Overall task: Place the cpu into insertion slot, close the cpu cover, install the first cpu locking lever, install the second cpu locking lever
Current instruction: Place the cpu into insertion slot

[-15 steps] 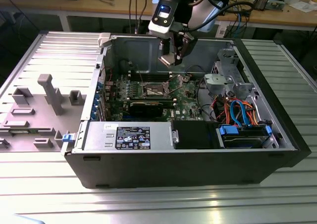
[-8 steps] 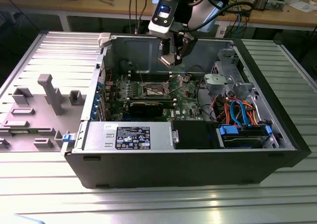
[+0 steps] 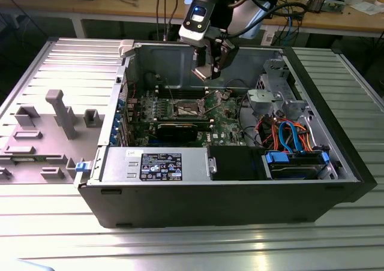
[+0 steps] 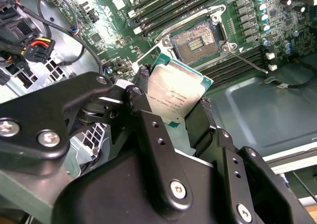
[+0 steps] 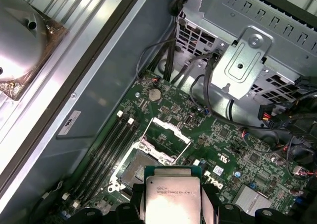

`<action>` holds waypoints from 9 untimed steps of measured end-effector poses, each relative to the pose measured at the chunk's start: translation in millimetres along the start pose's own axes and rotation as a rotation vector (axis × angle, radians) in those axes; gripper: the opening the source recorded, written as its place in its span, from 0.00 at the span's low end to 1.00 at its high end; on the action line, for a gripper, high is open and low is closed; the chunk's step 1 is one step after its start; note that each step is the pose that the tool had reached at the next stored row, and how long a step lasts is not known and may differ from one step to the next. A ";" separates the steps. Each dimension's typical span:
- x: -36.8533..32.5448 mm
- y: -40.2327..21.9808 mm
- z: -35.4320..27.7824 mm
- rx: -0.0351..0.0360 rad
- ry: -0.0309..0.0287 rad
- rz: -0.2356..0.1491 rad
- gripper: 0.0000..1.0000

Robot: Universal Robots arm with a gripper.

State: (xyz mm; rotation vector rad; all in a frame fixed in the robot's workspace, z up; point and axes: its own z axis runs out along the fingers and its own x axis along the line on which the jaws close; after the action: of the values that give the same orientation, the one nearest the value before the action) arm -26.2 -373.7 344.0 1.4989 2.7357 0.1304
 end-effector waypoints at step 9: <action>-0.1 -0.3 3.2 -0.0018 -0.0074 0.086 0.54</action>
State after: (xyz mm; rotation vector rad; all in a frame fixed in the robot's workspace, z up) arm -26.2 -373.7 340.8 1.6134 2.6655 0.1283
